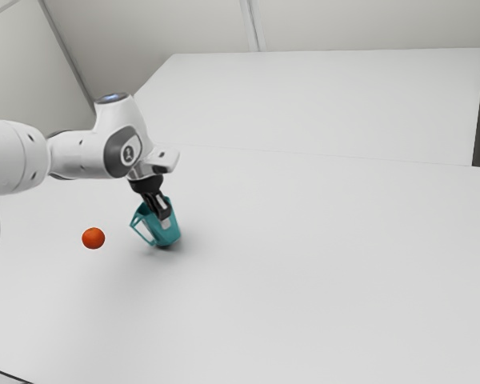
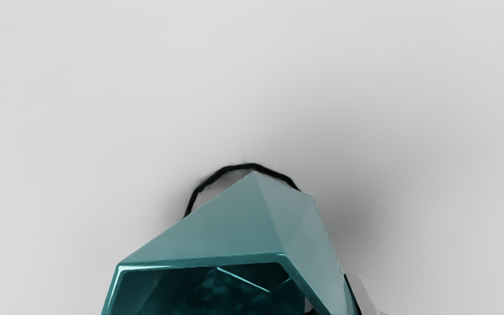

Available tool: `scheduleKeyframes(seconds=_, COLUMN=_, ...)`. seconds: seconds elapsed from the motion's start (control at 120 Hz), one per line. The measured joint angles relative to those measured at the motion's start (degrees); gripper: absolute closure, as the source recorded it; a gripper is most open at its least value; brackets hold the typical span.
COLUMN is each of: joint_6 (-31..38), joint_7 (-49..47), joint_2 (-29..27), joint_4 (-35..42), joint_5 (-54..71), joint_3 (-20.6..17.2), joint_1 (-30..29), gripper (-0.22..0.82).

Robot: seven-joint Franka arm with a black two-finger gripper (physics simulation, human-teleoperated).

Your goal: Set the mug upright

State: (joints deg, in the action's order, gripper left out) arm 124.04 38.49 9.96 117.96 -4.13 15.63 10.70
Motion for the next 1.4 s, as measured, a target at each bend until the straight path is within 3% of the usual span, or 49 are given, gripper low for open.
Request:
scheduleKeyframes(seconds=0.592, joint_6=6.2, joint_7=-6.8, joint_2=1.5, joint_4=1.4, joint_5=7.2, joint_3=0.0, joint_1=2.2, gripper=0.78)
scheduleKeyframes(seconds=0.775, joint_6=6.4, joint_7=-7.4, joint_2=1.3, joint_4=1.4, joint_5=6.9, joint_3=0.1, joint_1=2.2, gripper=0.38)
scheduleKeyframes(seconds=0.917, joint_6=6.2, joint_7=-7.6, joint_2=0.2, joint_4=1.2, joint_5=7.5, joint_3=0.6, joint_1=2.2, gripper=0.20)
scheduleKeyframes(seconds=1.2, joint_6=3.2, joint_7=-8.9, joint_2=-5.1, joint_4=-0.3, joint_5=7.1, joint_3=1.6, joint_1=2.6, gripper=0.05)
scheduleKeyframes(seconds=1.4, joint_6=-5.1, joint_7=-11.9, joint_2=-6.3, joint_4=-11.4, joint_5=7.6, joint_3=1.7, joint_1=2.6, gripper=0.02)
